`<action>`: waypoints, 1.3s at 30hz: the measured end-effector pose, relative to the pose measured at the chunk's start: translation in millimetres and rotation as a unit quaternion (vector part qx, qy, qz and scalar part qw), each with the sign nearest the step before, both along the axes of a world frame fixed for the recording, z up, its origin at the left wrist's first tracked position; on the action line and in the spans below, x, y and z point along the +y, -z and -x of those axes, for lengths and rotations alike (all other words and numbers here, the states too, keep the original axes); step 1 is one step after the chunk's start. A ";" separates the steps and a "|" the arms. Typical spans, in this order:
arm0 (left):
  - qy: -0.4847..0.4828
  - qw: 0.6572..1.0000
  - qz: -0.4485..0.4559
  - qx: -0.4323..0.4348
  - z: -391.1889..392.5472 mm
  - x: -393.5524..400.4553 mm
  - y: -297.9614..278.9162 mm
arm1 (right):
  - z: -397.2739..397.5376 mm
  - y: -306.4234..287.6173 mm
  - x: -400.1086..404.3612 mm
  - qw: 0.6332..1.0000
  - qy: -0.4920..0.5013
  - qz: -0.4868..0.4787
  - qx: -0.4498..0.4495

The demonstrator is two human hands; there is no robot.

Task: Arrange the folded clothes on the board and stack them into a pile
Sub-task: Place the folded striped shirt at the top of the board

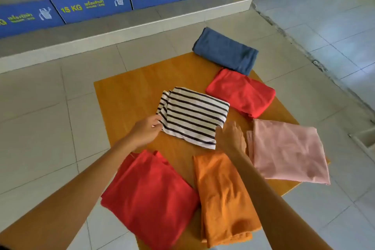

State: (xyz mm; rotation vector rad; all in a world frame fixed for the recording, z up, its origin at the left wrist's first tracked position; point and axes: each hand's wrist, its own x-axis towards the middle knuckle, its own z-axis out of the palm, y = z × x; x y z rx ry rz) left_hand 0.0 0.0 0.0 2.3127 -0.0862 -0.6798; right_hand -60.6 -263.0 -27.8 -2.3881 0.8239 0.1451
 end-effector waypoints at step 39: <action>-0.432 0.894 -0.059 -0.104 -134.2 138.3 85.8 | -289.8 54.1 202.5 0.945 -0.172 -0.278 0.002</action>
